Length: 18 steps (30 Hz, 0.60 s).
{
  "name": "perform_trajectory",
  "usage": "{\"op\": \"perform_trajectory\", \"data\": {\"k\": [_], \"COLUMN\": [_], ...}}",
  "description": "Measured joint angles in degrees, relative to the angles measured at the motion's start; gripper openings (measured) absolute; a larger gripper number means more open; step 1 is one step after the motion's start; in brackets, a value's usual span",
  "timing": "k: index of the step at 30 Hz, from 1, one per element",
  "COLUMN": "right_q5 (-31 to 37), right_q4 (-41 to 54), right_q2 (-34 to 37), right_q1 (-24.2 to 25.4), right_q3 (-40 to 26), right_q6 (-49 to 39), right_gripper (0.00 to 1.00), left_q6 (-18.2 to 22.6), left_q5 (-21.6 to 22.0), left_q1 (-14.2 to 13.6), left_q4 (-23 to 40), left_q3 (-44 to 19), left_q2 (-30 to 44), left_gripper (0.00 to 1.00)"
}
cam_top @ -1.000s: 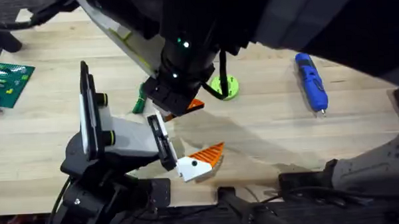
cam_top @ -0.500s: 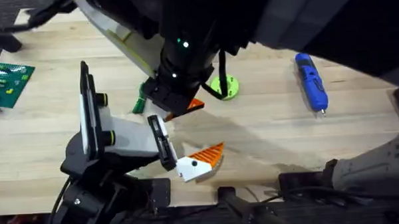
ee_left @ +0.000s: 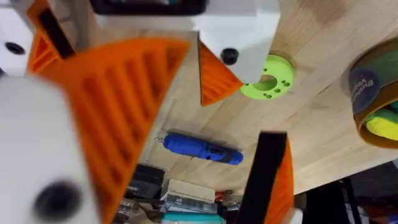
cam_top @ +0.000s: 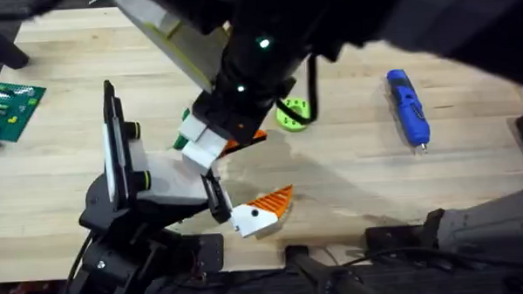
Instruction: Pick up the gripper from the table and insert it into the empty holder that is missing its gripper. Then pick up a screw, insert it into the mounting hole, and use the screwdriver to tighten it. Finally, clean up the table by picking up the vegetable and placing it into the bucket.
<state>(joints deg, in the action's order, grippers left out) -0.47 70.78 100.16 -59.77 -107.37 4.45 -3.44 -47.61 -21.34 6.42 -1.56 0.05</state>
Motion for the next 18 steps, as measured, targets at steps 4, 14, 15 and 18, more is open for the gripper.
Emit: {"op": "perform_trajectory", "data": {"k": [4,14,15,18], "right_q5": [-0.7,-0.9,-0.9,-0.9], "right_q4": [1.9,7.3,7.6,8.0], "right_q2": [-3.1,-7.8,-7.8,-7.8], "right_q1": [1.4,7.9,8.3,9.1], "right_q3": [0.0,0.0,0.0,0.0], "right_q6": [0.0,0.0,0.0,0.0], "right_gripper": [0.994,0.994,0.995,0.994], "left_q6": [0.0,0.0,0.0,0.0], "left_q5": [0.0,0.0,0.0,0.0], "left_q1": [0.0,0.0,0.0,0.0], "left_q4": [0.0,0.0,0.0,0.0], "left_q3": [0.0,0.0,0.0,0.0], "left_q2": [0.0,0.0,0.0,0.0], "left_gripper": [0.986,0.986,0.986,0.986]}}
